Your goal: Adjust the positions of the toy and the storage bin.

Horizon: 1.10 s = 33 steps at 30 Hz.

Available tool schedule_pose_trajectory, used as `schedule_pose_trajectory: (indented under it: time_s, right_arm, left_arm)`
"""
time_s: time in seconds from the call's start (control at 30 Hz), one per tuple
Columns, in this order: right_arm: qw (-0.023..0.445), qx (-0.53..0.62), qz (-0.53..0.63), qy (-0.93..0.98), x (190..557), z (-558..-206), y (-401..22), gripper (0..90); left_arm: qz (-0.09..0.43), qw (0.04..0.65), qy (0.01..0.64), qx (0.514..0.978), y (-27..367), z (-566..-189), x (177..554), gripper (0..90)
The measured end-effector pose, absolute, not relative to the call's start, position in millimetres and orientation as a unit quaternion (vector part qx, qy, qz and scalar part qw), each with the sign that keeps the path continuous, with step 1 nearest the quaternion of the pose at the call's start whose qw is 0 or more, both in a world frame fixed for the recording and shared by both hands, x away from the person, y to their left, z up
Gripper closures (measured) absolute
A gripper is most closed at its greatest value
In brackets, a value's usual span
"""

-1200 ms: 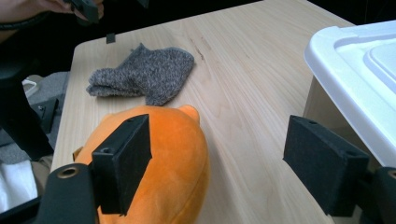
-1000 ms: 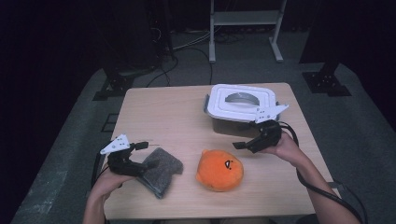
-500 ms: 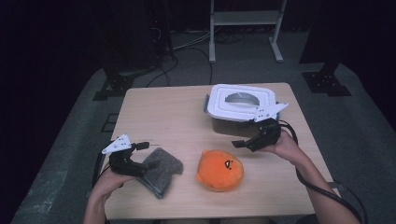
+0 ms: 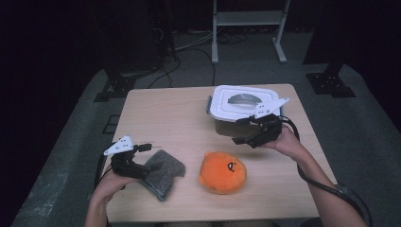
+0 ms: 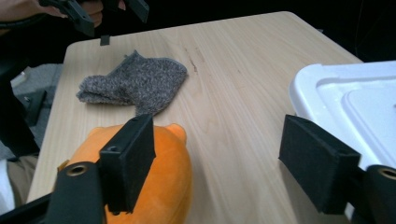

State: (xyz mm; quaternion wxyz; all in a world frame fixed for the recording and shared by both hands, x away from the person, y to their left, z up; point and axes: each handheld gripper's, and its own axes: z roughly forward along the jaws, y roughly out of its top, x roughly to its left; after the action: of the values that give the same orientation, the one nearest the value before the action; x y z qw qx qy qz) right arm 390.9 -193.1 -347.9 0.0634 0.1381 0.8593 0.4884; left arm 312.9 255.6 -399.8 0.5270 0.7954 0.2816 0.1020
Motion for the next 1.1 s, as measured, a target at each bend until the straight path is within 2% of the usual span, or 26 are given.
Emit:
schedule_pose_trajectory:
  time_s: [0.53,1.1]
  right_arm:
    - [0.101,0.122,0.457,0.875,424.0,-326.5,-189.1,45.0]
    - [0.125,0.162,0.462,0.863,454.6,-310.4,-221.7,47.7]
  left_arm:
    - [0.098,0.53,0.282,0.794,256.0,-401.8,313.9,8.4]
    - [0.091,0.531,0.283,0.794,255.9,-406.0,315.8,8.4]
